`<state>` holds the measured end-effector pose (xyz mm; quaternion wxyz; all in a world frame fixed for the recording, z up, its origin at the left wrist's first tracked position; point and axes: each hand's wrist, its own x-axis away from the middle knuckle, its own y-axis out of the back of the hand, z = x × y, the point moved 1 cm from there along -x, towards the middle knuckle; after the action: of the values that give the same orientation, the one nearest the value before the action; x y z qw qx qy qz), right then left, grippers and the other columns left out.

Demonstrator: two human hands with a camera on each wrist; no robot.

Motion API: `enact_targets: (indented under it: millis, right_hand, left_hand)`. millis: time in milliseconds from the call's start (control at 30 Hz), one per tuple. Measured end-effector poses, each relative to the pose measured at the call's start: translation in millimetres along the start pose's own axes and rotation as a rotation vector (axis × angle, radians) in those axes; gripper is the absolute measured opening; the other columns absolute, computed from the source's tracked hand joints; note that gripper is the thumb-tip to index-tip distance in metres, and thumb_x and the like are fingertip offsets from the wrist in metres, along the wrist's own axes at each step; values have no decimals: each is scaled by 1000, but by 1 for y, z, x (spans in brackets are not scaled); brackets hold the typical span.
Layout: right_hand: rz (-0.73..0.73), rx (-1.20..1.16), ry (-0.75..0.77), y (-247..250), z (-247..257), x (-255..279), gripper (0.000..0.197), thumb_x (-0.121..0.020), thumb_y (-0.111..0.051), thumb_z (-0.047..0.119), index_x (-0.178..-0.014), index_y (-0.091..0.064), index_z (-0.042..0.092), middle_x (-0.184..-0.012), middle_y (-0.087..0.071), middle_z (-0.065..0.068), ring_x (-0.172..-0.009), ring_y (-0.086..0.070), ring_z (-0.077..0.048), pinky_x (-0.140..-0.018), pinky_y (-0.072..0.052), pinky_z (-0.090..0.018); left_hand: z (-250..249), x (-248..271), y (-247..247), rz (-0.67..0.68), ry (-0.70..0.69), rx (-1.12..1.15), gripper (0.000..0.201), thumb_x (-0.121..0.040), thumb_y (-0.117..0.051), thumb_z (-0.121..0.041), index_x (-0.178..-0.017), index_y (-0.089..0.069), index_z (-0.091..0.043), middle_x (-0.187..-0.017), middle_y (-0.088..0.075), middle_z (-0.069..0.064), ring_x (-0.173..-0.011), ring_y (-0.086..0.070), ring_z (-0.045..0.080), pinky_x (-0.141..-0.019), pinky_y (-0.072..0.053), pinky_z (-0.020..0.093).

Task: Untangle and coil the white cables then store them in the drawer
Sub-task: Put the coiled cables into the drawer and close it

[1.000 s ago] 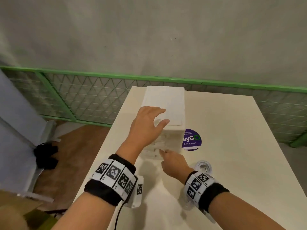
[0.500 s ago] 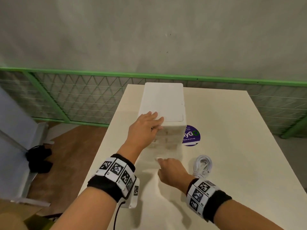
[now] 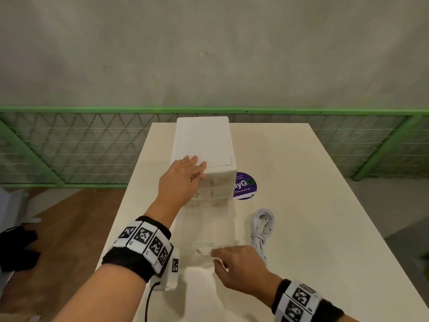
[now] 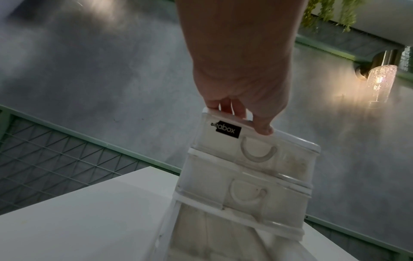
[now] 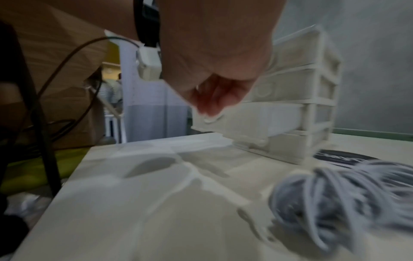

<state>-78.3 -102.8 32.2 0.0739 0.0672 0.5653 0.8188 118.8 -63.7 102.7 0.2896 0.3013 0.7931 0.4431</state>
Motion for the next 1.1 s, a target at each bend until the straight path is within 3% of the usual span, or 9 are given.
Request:
enact_targets:
  millis: [33,100,200,333,600,767,900,967,1100]
  right_hand:
    - [-148,-84,-90,4,-6,7,17,-74,-49,33,-83,-62,27,-57,-62,11,-47,-58,-5,-42,-36,-16]
    - [-291,-209,-398,13,-26,15,32,-81,-55,34,-112,-53,26,-88,-62,10,-78,-60,-7,-64,-43,-19]
    - [-116,-236,-773,1,-65,19,80,-82,-60,44,-143,-17,15,-129,-44,-10,-120,-44,-27,-94,-41,-35]
    - [34,-303,-901,-22,-78,5,101,-78,-61,53,-147,0,12,-137,-33,-19,-127,-37,-35,-103,-35,-39]
    - [-42,-436,-976,-41,-80,-14,69,-91,-45,21,-148,-7,12,-137,-32,-21,-122,-42,-33,-98,-39,-33]
    - [-141,-450,-944,-41,-90,-9,45,-87,-49,13,-130,-41,1,-114,-52,-25,-87,-51,-29,-64,-35,-23]
    - [-203,-381,-809,-12,-85,-4,22,-83,-54,12,-100,-57,-2,-82,-56,-14,-74,-53,-29,-56,-31,-27]
    - [-227,-342,-669,11,-74,-2,26,-83,-56,11,-108,-59,3,-88,-57,-14,-78,-53,-28,-60,-32,-26]
    - [-98,-217,-269,49,-32,-7,52,-80,-48,22,-131,-47,13,-125,-51,-11,-107,-56,-30,-81,-42,-25]
  left_hand:
    - [0,1,0,4,-3,-5,34,-96,-46,-31,-130,-54,-32,-146,-43,-9,-141,-29,12,-113,-24,28]
    - [0,1,0,9,-8,-12,35,-97,-44,-31,-130,-53,-32,-147,-43,-10,-142,-28,12,-113,-24,29]
    - [-1,1,0,13,-7,-8,35,-97,-44,-31,-131,-53,-32,-147,-42,-9,-142,-28,13,-113,-24,30]
    - [-1,1,0,28,-1,-11,35,-97,-43,-32,-132,-52,-32,-148,-41,-9,-142,-26,12,-114,-23,30]
    - [-1,1,0,30,2,-12,35,-97,-42,-32,-131,-52,-33,-147,-41,-11,-142,-26,11,-113,-24,29]
    - [0,0,0,29,1,1,35,-97,-43,-32,-130,-53,-34,-147,-41,-11,-142,-27,10,-113,-22,26]
    - [1,-1,0,32,10,16,34,-97,-43,-34,-129,-53,-36,-147,-41,-12,-142,-27,8,-112,-23,25]
    - [1,-1,0,45,17,23,34,-97,-43,-34,-129,-53,-36,-148,-40,-13,-142,-25,7,-113,-22,25]
    - [0,-2,3,63,26,31,34,-96,-44,-36,-129,-53,-37,-148,-39,-13,-142,-25,7,-113,-23,26]
